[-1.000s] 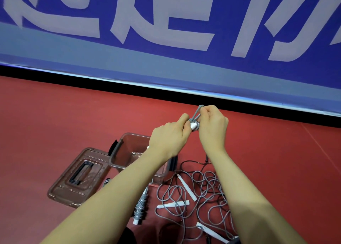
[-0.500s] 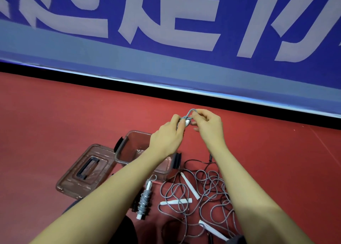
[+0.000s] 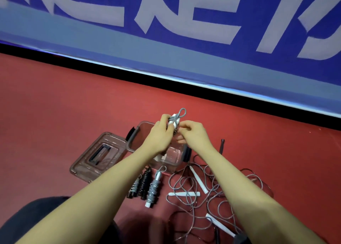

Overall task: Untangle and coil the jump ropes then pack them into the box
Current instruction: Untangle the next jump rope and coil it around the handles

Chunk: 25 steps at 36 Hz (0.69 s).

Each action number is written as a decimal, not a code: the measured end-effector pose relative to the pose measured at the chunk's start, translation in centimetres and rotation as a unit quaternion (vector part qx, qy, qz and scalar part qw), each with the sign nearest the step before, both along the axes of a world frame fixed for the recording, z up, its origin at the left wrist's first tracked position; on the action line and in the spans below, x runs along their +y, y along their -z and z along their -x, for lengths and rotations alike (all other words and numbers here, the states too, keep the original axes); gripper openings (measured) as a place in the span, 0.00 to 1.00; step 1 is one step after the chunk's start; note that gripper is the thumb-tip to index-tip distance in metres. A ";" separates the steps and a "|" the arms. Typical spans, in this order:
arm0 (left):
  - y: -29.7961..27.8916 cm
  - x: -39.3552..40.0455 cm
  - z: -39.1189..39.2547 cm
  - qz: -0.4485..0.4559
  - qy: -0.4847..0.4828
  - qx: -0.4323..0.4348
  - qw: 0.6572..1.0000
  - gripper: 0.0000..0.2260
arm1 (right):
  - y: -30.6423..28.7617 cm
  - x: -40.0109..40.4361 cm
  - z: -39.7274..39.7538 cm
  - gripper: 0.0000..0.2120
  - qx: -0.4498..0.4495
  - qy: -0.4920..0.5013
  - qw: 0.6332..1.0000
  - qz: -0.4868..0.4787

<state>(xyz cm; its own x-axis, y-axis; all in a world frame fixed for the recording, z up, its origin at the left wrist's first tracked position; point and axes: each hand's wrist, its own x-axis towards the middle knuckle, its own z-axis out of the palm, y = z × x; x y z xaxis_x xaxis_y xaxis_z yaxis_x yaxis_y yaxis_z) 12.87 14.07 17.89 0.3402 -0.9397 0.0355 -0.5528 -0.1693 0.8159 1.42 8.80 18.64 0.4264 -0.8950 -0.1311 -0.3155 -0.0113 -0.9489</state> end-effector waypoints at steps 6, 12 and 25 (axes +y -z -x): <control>4.6 1.8 -3.2 -0.033 -0.077 0.035 0.996 0.08 | 4.7 1.0 -2.9 0.14 0.066 -0.077 0.993 -0.053; 8.9 4.3 -5.5 -0.062 -0.121 0.034 0.990 0.08 | 8.4 1.8 -5.6 0.13 0.114 -0.141 0.980 -0.079; 19.7 8.5 -10.3 -0.200 -0.253 -0.013 0.946 0.10 | 20.2 5.7 -13.1 0.16 0.134 -0.160 0.961 -0.180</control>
